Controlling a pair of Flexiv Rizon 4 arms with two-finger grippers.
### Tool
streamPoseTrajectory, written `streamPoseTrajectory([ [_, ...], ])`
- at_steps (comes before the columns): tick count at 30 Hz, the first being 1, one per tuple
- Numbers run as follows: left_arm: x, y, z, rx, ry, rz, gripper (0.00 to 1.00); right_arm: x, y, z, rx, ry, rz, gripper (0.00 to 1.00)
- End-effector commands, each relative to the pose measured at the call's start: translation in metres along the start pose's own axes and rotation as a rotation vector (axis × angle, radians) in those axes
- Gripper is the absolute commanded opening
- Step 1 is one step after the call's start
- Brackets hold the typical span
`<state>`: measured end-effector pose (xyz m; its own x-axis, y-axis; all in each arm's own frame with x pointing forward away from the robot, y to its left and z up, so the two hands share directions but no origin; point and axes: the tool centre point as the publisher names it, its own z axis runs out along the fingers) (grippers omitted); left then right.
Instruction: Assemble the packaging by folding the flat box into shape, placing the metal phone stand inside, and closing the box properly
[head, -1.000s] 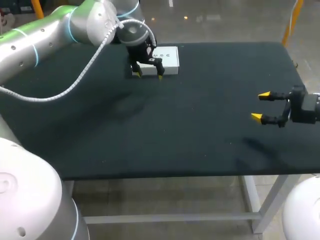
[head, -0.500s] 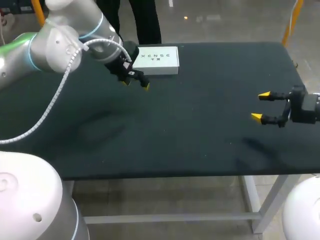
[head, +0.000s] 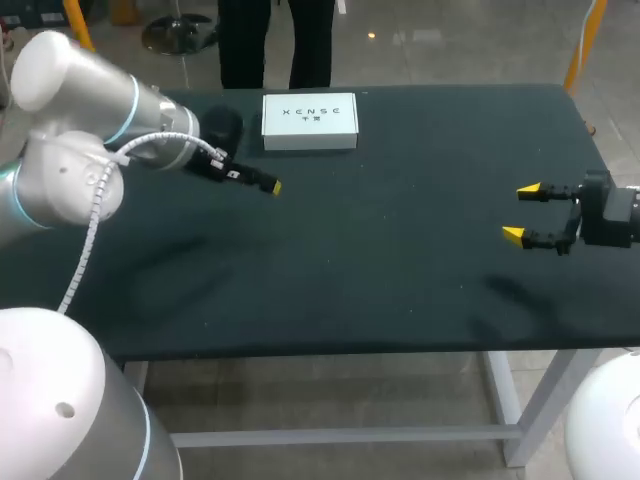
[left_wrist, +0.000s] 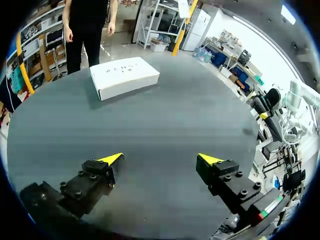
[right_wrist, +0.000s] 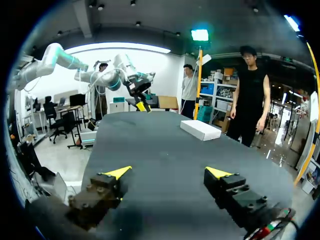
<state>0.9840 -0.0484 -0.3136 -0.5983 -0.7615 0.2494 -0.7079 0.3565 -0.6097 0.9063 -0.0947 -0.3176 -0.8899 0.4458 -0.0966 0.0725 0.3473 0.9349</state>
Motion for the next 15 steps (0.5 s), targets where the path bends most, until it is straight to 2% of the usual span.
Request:
streamPoseTrajectory([
  [1, -0.0051, 0.0035, -0.0057, 0.127, 0.038, 0.008, 1.00, -0.0002, -0.0010, -0.0011, -0.006, 0.001, -0.002, 1.00],
  [4, -0.0058, 0.0038, -0.0087, 0.143, 0.060, 0.023, 1.00, -0.0002, -0.0010, -0.0011, -0.006, 0.001, -0.002, 1.00],
  [15, -0.0087, 0.0025, -0.0122, 0.160, 0.058, 0.049, 1.00, -0.0002, -0.0010, -0.0011, -0.006, 0.001, -0.002, 1.00],
])
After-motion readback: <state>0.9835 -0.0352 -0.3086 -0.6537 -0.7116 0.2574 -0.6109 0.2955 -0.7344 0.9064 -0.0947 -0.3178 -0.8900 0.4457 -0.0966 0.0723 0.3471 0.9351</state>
